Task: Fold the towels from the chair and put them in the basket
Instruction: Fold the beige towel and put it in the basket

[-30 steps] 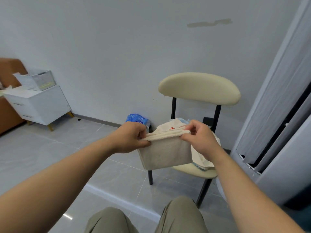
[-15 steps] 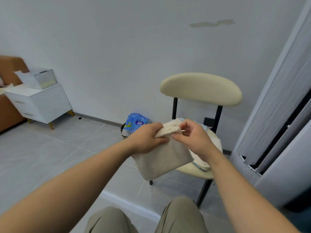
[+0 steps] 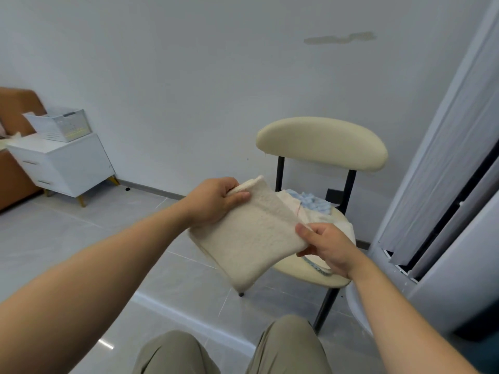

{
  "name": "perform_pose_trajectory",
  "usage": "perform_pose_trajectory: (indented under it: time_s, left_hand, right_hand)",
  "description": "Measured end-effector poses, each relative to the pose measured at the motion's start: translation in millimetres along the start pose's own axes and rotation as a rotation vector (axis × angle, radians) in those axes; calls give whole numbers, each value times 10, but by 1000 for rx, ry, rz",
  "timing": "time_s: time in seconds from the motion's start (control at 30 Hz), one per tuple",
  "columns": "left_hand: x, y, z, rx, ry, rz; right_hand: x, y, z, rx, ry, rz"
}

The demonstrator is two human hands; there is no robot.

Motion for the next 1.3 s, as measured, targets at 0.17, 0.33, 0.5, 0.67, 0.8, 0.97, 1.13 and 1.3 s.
perform_pose_trajectory:
  time_s: [0.17,0.33,0.5,0.67,0.8,0.97,1.13,1.3]
  left_hand:
    - [-65,-89,113,-55,118,-98]
    - [-267,-15,130,-57,322,-259]
    - [-344,51,220,80,440,-365]
    - [-326,-19,332,206,527,-455]
    - [-273,-120,380,233,542,-445]
    - [-176,10,414,165,419,-510]
    - [-137,33,264,31,247,-443]
    - [-57,-27,-159,-141,-16,-265]
  right_hand:
    - [-100,-73,8,-239,-63,-143]
    - [-117,-591,-224,-612,-187,4]
    - [-73,-885,-224,-475,-141,29]
    - [-192,-952,-189,-334,-197,-201]
    - [-196,-888,-222,-201,-234,-323]
    - [-139,-728,-214,-129,-148,-337]
    - [-64,-1008,-395,-488,-181,159]
    - [-153,-1022,-421,-787,-328,204]
Point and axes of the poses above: each hand's wrist, its own x-axis away from the middle knuckle, its own y-axis out of the back of the hand, z = x × y, the point moved 7 cm from there along -x, towards the middle knuckle, and after that the axes turned 11 degrees about x, right-handed, at the moved point
